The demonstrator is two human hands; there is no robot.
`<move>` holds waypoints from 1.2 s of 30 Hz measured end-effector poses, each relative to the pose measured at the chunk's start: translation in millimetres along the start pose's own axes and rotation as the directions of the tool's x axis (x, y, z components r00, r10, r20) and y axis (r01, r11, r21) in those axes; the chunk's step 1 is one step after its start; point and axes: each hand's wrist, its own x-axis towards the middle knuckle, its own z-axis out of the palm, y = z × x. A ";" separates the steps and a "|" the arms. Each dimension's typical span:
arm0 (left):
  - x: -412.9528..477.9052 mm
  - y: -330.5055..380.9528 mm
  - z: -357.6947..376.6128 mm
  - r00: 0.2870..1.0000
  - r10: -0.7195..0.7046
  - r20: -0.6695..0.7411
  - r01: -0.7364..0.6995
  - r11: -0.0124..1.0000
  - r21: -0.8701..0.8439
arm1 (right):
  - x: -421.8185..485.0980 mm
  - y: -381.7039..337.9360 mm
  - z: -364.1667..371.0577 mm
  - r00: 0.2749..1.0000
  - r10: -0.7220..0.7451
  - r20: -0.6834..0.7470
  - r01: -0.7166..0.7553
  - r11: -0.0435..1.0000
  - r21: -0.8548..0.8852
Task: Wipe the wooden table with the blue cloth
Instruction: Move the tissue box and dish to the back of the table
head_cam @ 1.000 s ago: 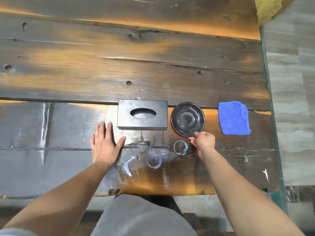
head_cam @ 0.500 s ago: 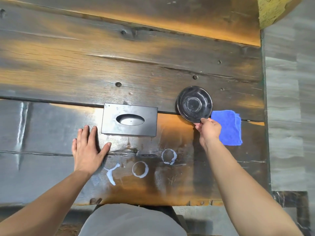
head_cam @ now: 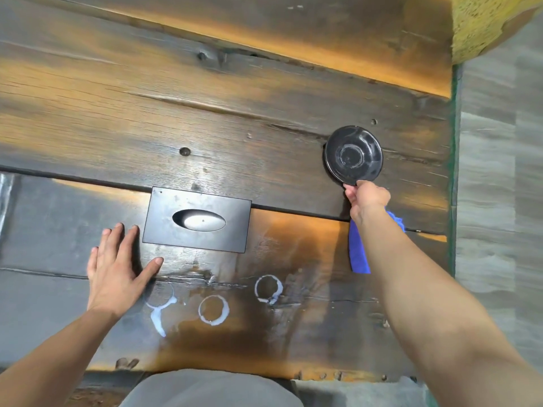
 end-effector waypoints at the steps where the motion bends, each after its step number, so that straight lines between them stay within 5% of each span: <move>1: 0.1 -0.2 0.2 1.000 -0.001 0.001 0.001 1.000 -0.003 | 0.8 -1.3 0.4 1.000 0.007 -0.004 -0.007 1.000 -0.002; 7: -0.5 2.3 1.0 1.000 -0.001 0.005 0.001 1.000 -0.003 | -3.6 0.1 -3.4 1.000 0.020 -0.007 -0.020 1.000 0.001; 10: -0.2 3.6 1.3 1.000 0.005 0.005 -0.005 1.000 0.009 | -26.6 9.5 -6.3 0.999 -0.033 -0.008 0.031 0.990 -0.134; 17: -2.5 4.3 -2.5 1.000 0.025 0.010 -0.025 1.000 0.012 | -145.1 84.0 1.0 0.897 -0.053 0.440 0.298 0.806 -0.511; 21: -3.2 3.3 -4.8 0.999 0.033 0.017 -0.033 0.999 0.012 | -194.1 116.3 21.7 0.783 -0.058 0.620 0.479 0.692 -0.540; 36: 5.1 16.5 -11.6 0.998 -0.010 -0.063 0.006 0.998 -0.057 | -218.9 122.6 31.6 0.846 -0.200 0.495 0.514 0.553 -0.656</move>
